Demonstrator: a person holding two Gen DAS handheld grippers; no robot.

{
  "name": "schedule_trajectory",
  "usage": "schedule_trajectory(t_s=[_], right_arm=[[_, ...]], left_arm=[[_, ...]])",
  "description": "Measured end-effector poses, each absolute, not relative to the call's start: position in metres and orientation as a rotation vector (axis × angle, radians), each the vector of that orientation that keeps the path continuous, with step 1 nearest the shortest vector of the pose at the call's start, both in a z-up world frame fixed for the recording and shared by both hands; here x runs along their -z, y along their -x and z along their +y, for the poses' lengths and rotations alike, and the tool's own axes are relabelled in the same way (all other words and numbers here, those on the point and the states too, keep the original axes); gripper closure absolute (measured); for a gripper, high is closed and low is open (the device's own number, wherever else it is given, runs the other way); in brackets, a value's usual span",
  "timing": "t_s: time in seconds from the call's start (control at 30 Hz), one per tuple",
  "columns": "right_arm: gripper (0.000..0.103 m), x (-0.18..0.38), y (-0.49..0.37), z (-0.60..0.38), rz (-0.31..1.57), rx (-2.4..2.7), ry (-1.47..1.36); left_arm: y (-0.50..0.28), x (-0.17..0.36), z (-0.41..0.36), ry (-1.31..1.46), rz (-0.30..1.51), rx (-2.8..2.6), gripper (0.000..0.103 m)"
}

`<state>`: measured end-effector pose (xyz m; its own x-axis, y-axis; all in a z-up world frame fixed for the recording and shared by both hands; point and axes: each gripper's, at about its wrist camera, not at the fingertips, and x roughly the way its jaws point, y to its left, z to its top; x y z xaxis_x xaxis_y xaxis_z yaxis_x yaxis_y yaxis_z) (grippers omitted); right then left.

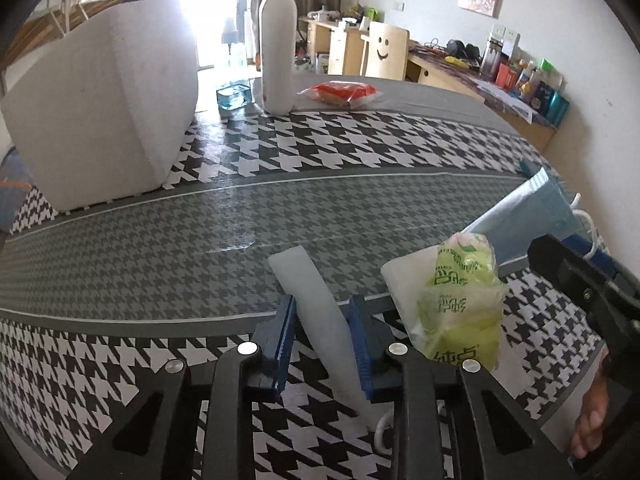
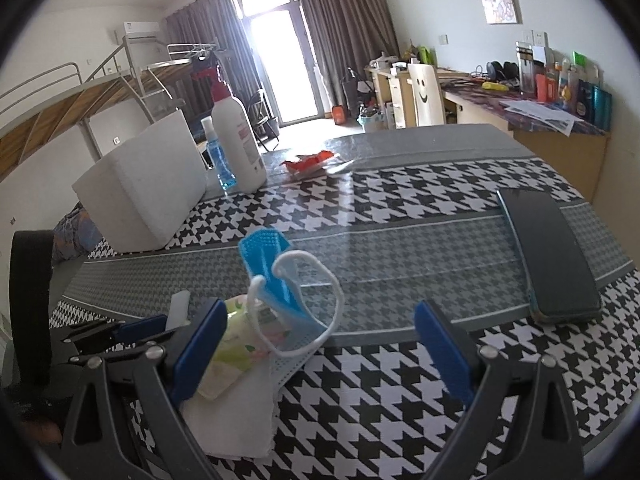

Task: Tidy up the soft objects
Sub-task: 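Close the left tool on the white paper strip while the right tool grasps the blue mask, then lift the white paper with the left tool while the right tool lifts the blue mask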

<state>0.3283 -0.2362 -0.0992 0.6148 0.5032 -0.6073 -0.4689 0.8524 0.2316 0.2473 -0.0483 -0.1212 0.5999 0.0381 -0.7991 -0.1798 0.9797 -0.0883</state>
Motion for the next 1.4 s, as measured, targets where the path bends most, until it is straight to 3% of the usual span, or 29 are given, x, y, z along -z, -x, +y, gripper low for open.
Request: schedule_trajectory(t_s=[0.3,0.47,0.73,0.9,1.33,1.4], right_arm=[[0.009,0.100,-0.335,-0.232,0.730,-0.589,-0.072],[0.045,0.105,-0.335,-0.229,0.757,-0.619,-0.091],[0.087,0.113,-0.335,-0.228,0.795,-0.612,-0.114],[0.093,0.110,-0.332,-0.230,0.788,-0.608,-0.125],[0.094,0.072,-0.313,-0.235,0.672,-0.520,-0.062],[0.094,0.067,-0.310,-0.236,0.659,-0.510,-0.051]], left_arm=[[-0.243,0.117,-0.045,0.144,0.896,-0.086,0.086],[-0.240,0.115,-0.044,0.126,0.882,-0.061,0.089],[-0.237,0.113,-0.041,0.127,0.875,-0.031,0.090],[-0.234,0.111,-0.038,0.130,0.868,-0.011,0.090],[-0.217,0.094,-0.027,0.138,0.808,0.003,0.091],[-0.213,0.090,-0.025,0.141,0.794,0.003,0.095]])
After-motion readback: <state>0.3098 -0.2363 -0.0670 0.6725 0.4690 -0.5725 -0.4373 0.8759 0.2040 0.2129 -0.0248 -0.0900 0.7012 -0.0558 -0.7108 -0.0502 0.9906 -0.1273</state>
